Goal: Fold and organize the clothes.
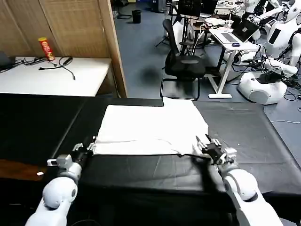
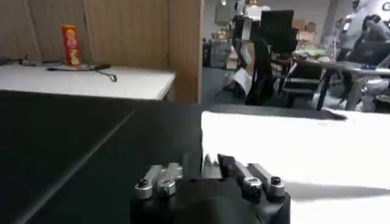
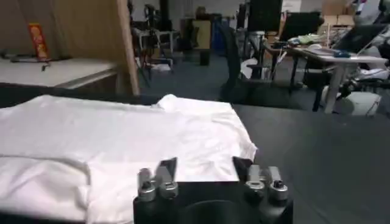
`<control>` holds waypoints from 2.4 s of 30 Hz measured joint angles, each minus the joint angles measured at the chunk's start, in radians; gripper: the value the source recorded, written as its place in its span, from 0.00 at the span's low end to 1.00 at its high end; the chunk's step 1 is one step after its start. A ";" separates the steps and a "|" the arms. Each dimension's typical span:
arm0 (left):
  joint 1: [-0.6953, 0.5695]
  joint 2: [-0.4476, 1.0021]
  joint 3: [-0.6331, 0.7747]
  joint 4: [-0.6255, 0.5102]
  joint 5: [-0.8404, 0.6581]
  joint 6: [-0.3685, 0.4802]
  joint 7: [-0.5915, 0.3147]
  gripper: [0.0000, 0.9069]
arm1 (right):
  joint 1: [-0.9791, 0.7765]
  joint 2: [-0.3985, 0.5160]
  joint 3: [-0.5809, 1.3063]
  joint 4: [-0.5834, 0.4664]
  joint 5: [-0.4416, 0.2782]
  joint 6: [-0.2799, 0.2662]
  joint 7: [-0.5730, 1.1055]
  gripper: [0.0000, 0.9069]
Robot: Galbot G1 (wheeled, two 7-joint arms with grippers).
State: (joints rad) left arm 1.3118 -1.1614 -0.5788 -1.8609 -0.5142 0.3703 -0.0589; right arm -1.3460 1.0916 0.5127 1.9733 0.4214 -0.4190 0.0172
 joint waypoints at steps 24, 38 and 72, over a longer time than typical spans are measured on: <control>0.068 0.009 -0.015 -0.011 -0.068 0.035 0.015 0.00 | -0.070 0.014 0.015 0.011 0.003 -0.008 0.013 0.06; 0.141 0.121 -0.023 -0.099 -0.005 0.086 -0.027 0.00 | -0.157 -0.068 0.056 0.120 0.082 -0.142 0.094 0.03; 0.383 0.189 -0.252 -0.366 -0.044 0.209 -0.011 0.97 | -0.152 -0.077 0.159 0.309 0.149 -0.173 0.102 0.97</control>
State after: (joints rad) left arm 1.6945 -0.9728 -0.8308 -2.2273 -0.5579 0.5791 -0.0699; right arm -1.4981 1.0145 0.6720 2.2820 0.5699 -0.5920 0.1196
